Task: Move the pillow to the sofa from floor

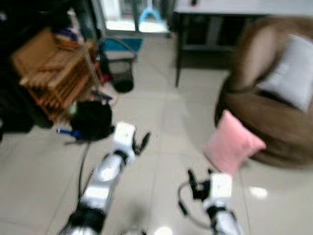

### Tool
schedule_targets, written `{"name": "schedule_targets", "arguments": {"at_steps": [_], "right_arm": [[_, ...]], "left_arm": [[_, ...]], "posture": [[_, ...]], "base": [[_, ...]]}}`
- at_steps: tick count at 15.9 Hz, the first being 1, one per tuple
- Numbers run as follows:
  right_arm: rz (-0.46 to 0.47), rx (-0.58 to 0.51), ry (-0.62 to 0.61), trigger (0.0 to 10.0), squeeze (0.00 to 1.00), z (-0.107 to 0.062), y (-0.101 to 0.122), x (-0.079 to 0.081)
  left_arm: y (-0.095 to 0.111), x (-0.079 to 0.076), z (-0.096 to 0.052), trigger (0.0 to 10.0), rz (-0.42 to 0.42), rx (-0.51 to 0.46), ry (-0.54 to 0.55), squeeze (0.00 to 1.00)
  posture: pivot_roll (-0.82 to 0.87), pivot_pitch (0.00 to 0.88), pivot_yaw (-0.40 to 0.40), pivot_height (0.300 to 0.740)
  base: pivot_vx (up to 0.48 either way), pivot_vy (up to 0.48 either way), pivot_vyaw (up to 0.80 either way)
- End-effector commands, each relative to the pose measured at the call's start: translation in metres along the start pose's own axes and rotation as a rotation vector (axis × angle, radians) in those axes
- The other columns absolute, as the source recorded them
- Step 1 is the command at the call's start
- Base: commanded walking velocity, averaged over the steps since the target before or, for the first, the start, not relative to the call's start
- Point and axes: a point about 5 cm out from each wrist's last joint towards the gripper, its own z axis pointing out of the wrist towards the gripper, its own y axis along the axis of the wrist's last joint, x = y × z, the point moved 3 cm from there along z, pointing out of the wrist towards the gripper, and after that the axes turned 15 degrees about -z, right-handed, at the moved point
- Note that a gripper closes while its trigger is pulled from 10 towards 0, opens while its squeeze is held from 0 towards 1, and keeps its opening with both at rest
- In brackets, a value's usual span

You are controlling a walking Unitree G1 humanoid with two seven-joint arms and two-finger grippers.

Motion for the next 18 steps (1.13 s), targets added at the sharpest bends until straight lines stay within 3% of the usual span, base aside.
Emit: {"name": "schedule_targets", "arguments": {"at_steps": [1, 9, 11, 12, 13, 14, 15, 16, 18], "right_arm": [[0.035, 0.014, -0.020, 10.0, 0.00, -0.001, -0.002, 0.000], [0.017, 0.006, -0.009, 10.0, 0.00, 0.009, 0.002, -0.001], [0.040, 0.010, -0.043, 10.0, 0.00, 0.006, 0.001, -0.017], [0.033, 0.003, -0.063, 10.0, 0.00, -0.004, -0.001, -0.042], [0.026, -0.003, -0.071, 10.0, 0.00, -0.009, -0.001, -0.054], [0.006, -0.011, -0.080, 10.0, 0.00, -0.016, 0.000, -0.068], [-0.009, -0.011, -0.077, 10.0, 0.00, -0.017, 0.000, -0.072], [-0.020, -0.016, -0.071, 10.0, 0.00, -0.017, -0.001, -0.072], [-0.020, -0.029, -0.033, 10.0, 0.00, -0.017, -0.001, -0.070]], "left_arm": [[-0.002, -0.006, 0.002, 10.0, -0.003, 0.002, -0.012, 0.00], [-0.003, -0.005, 0.007, 10.0, 0.031, 0.024, -0.033, 0.00], [-0.003, -0.007, 0.006, 10.0, 0.025, 0.016, -0.049, 0.00], [-0.004, -0.004, -0.004, 10.0, 0.033, 0.007, -0.079, 0.00], [-0.005, -0.001, -0.010, 10.0, 0.041, 0.006, -0.092, 0.00], [-0.021, 0.019, -0.040, 10.0, 0.087, 0.059, -0.105, 0.00], [-0.041, 0.026, -0.064, 10.0, 0.135, 0.133, -0.145, 0.00], [-0.059, 0.024, -0.081, 10.0, 0.201, 0.191, -0.208, 0.00], [-0.075, 0.025, -0.095, 10.0, 0.202, 0.207, -0.218, 0.00]], "posture": [[-0.04, 0.056, 0.050, 0.740], [-0.05, 0.050, 0.071, 0.740], [-0.06, 0.046, 0.072, 0.740], [-0.06, 0.041, 0.073, 0.740], [-0.06, 0.040, 0.073, 0.740], [-0.05, 0.042, 0.071, 0.740], [-0.05, 0.044, 0.073, 0.740], [-0.04, 0.040, 0.073, 0.740], [-0.03, 0.027, 0.066, 0.740]], "base": [[0.446, 0.000, 0.00], [0.436, 0.000, 0.00], [0.444, 0.000, 0.00], [0.450, 0.000, 0.00], [0.450, 0.000, 0.00], [0.454, 0.000, 0.00], [0.450, 0.000, 0.00], [0.454, 0.000, 0.00], [0.454, 0.000, 0.00]]}}
